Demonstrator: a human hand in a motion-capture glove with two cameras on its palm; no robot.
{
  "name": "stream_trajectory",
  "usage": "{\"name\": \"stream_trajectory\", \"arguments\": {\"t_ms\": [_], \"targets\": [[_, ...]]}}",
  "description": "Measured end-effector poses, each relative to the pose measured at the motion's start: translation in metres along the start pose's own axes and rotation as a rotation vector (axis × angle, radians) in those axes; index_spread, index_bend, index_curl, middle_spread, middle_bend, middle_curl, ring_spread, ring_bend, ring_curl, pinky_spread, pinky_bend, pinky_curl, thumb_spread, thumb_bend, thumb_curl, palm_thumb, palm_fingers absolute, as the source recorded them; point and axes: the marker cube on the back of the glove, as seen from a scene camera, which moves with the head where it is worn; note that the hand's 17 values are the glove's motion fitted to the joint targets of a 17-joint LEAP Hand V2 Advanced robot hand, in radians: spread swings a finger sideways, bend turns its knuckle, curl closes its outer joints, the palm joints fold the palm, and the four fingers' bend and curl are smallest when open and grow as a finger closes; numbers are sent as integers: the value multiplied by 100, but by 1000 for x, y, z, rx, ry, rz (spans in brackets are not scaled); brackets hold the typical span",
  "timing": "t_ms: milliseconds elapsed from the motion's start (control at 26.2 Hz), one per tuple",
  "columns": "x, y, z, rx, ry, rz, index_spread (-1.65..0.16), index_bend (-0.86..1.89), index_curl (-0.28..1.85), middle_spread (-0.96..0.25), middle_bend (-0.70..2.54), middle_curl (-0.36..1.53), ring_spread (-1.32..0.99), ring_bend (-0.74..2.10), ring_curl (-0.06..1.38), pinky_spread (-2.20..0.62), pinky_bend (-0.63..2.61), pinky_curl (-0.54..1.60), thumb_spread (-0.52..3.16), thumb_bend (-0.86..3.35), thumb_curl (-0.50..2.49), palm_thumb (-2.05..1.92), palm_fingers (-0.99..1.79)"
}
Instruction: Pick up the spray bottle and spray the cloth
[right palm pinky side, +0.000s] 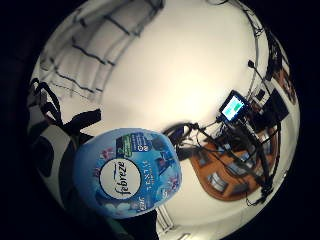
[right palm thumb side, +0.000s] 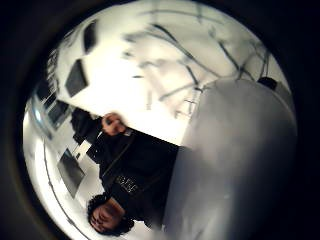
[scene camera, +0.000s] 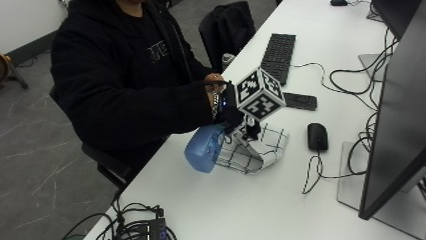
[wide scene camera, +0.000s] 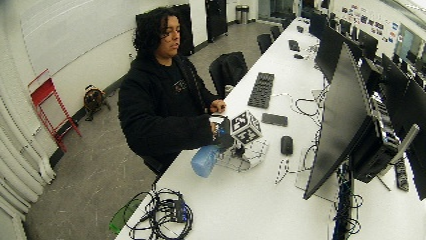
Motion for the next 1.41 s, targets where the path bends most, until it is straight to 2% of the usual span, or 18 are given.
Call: {"name": "stream_trajectory", "arguments": {"t_ms": [229, 343, 534, 648, 801, 1030, 1259, 1411], "targets": [[-41, 27, -74, 432, -212, -212, -28, 34, 57, -21, 68, 56, -23, 76, 49, -31, 46, 41, 28, -3, 79, 93, 138], [-61, 36, -102, 600, -331, -317, -28, 34, 58, -21, 67, 56, -23, 76, 48, -31, 46, 41, 29, -3, 79, 93, 138], [-102, 33, -125, 799, -537, -477, -28, 33, 58, -21, 67, 55, -23, 76, 48, -31, 46, 41, 29, -3, 80, 94, 138], [-126, 20, -124, 865, -663, -553, -28, 33, 58, -21, 67, 55, -23, 76, 48, -31, 46, 40, 29, -3, 80, 94, 138], [-150, -30, -113, 1019, -800, -529, -28, 32, 58, -21, 67, 55, -23, 76, 48, -31, 46, 40, 30, -3, 80, 94, 138], [-183, -88, -72, 963, -955, -532, -28, 31, 58, -21, 66, 55, -23, 76, 48, -31, 46, 40, 30, -3, 80, 94, 138], [-192, -115, -49, 919, -1045, -525, -28, 31, 58, -21, 66, 55, -23, 76, 48, -32, 46, 41, 30, -3, 81, 94, 139], [-195, -123, -42, 962, -1045, -519, -28, 30, 58, -21, 66, 55, -22, 76, 48, -32, 46, 41, 30, -3, 81, 95, 139]]}}
